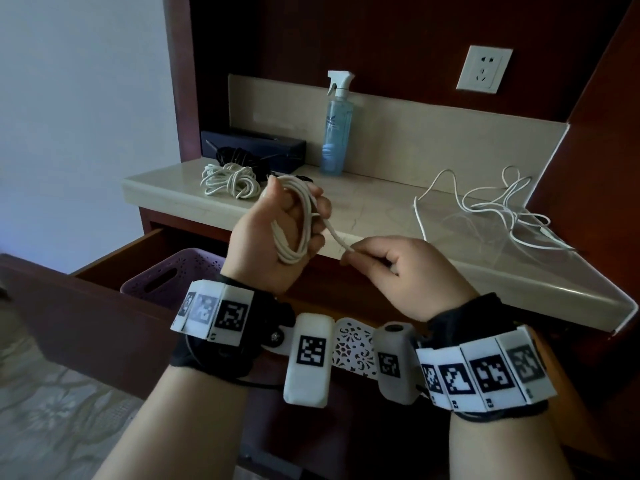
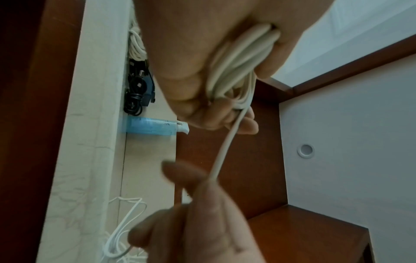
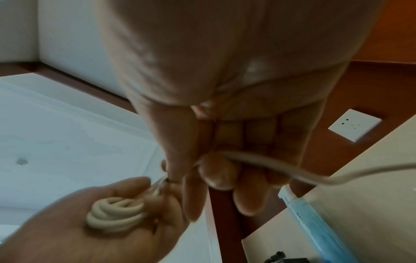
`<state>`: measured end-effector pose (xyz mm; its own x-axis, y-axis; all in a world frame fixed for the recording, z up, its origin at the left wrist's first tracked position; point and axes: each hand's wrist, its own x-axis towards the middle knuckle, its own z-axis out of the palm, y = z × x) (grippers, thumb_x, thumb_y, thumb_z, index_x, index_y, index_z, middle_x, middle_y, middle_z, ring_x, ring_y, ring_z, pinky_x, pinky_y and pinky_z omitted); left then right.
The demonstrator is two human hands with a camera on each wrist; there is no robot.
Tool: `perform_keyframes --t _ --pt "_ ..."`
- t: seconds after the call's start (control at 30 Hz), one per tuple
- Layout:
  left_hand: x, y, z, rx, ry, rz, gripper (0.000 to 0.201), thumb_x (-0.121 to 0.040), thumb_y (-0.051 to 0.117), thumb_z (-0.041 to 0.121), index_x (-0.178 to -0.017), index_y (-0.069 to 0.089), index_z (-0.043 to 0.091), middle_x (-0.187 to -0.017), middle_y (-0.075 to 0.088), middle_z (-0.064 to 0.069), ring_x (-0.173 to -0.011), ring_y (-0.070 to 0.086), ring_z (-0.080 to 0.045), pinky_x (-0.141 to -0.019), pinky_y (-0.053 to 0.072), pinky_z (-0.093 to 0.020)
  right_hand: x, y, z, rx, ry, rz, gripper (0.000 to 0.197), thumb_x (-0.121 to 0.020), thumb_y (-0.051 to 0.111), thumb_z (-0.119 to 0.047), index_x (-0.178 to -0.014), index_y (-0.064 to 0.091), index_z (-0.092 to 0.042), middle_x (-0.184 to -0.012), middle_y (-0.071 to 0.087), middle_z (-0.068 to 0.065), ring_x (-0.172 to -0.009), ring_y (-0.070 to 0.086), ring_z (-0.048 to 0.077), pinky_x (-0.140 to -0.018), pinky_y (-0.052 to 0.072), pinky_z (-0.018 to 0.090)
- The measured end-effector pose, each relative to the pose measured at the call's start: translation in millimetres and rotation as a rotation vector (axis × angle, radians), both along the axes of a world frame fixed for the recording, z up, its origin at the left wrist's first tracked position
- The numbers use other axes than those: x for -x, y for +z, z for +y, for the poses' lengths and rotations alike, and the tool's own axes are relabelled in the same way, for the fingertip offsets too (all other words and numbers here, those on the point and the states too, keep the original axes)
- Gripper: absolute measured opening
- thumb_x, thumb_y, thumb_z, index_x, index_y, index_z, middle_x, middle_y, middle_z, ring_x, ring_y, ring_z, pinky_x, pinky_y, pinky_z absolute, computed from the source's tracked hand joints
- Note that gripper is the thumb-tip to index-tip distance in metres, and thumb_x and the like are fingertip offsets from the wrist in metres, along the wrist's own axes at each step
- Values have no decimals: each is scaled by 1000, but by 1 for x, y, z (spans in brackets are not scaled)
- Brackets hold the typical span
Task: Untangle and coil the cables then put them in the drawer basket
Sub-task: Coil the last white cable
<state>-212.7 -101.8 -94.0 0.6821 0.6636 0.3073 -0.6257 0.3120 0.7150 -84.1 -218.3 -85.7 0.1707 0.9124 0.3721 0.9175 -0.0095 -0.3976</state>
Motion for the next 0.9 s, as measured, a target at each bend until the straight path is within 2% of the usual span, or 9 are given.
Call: perform_keyframes --t 0.1,0.17,0.27,0.33,0.5,0.6,0.7,0.8,0.9 --pt "10 0 6 47 43 -90 53 -99 23 44 -76 56 9 -69 53 -3 -65 52 -14 -74 43 -30 -10 2 -4 16 -103 -88 31 -86 43 -49 -94 67 -30 -94 64 -13 -94 53 12 -91 34 28" --pt "19 -1 10 108 35 -202 61 -100 23 44 -67 59 7 -65 51 -4 -63 54 -17 -82 53 -35 -17 5 -7 5 -171 -102 25 -86 49 -49 -85 63 -28 -81 56 -18 -78 46 3 -87 30 27" --pt "41 -3 28 241 131 -301 65 -100 21 46 -61 58 10 -58 46 1 -50 47 -11 -56 49 -18 -28 7 -13 -54 -192 -79 27 -85 51 -47 -73 59 -24 -68 47 -12 -63 40 1 -64 29 16" --pt "53 -4 41 263 244 -227 58 -98 20 54 -71 50 12 -54 44 4 -45 41 -7 -46 37 -13 -29 7 -15 -105 -158 -52 26 -88 50 -42 -72 60 -24 -67 46 -10 -62 42 3 -58 30 16" --pt "42 -5 33 147 276 27 62 -91 20 67 -75 50 15 -55 47 6 -42 37 -4 -36 28 -15 -11 12 -5 -353 37 -47 17 -90 55 -33 -90 69 -23 -78 57 -8 -76 51 10 -67 41 29" --pt "32 -7 21 99 232 157 65 -90 18 68 -79 52 13 -58 46 3 -42 35 -6 -35 25 -16 -6 19 -4 -462 110 -78 15 -87 56 -32 -89 69 -24 -71 52 -11 -67 47 8 -60 38 21" --pt "26 -12 8 -36 187 323 70 -81 26 71 -84 55 8 -60 45 -1 -44 37 -8 -36 28 -17 -1 30 -3 -590 169 -73 16 -87 57 -30 -88 69 -20 -67 48 -13 -62 43 2 -57 33 12" --pt "17 -21 -4 -240 158 576 87 -62 33 81 -86 63 3 -62 55 -7 -46 48 -12 -41 41 -21 3 40 4 -679 171 -42 11 -87 60 -26 -91 68 -20 -75 58 -10 -69 50 -3 -65 37 6" --pt "6 -29 -13 -363 -37 619 114 -45 36 98 -91 60 -3 -65 53 -12 -43 47 -14 -38 37 -18 3 45 14 -674 98 0 23 -85 60 -34 -91 73 -16 -87 66 -8 -81 59 3 -72 46 12"
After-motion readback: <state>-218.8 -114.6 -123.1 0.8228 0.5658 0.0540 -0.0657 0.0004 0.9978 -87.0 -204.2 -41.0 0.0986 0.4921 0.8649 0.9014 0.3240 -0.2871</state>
